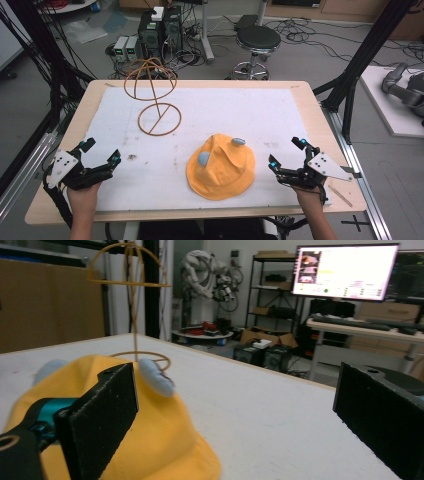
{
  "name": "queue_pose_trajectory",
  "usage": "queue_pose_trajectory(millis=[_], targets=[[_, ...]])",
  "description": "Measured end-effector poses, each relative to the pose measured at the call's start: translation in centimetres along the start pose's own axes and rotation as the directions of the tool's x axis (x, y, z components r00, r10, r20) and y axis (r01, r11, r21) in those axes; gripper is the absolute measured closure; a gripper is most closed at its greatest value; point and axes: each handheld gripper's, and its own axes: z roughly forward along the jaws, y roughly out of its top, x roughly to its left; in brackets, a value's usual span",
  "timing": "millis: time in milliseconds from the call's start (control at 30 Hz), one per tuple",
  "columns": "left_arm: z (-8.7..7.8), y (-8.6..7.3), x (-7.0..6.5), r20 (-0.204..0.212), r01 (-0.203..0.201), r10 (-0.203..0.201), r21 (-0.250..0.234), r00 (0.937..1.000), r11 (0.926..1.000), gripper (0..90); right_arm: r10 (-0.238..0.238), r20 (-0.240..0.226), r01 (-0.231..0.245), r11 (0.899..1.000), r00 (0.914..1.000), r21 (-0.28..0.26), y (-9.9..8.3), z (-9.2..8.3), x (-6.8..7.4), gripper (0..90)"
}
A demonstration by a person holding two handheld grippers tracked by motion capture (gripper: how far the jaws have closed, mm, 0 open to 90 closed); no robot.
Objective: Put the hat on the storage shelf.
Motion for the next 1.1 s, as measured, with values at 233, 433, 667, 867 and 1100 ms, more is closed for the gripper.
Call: queue_pose_trajectory(millis=[233,433,667,867,1100], targets=[[-0.2,0.1,0.1,0.014,0.022,-0.022,-0.016,0.9997,0.9996,7.3,-0.098,-0.082,0.103,0.993,0.9918,0.051,0.2,2.3,3.3,4.7],[-0.5,0.1,0.1,0.002,0.03,-0.03,-0.021,0.9996,0.9993,7.3,-0.175,-0.138,0.189,0.978,0.9748,0.091,0.1,4.4,5.7,7.5],[-0.9,0.1,0.2,-0.007,0.037,-0.037,-0.026,0.9993,0.999,7.3,-0.214,-0.165,0.246,0.945,0.9628,0.214,-0.1,6.5,8.5,25.0],[-1.0,0.2,0.1,-0.008,0.034,-0.034,-0.028,0.9994,0.999,7.3,-0.225,-0.122,0.252,0.917,0.9667,0.308,-0.2,7.8,9.9,36.2],[-0.9,0.2,0.0,-0.003,0.032,-0.032,-0.024,0.9995,0.9992,7.3,-0.224,-0.106,0.247,0.893,0.9689,0.375,-0.5,8.2,10.1,51.6]])
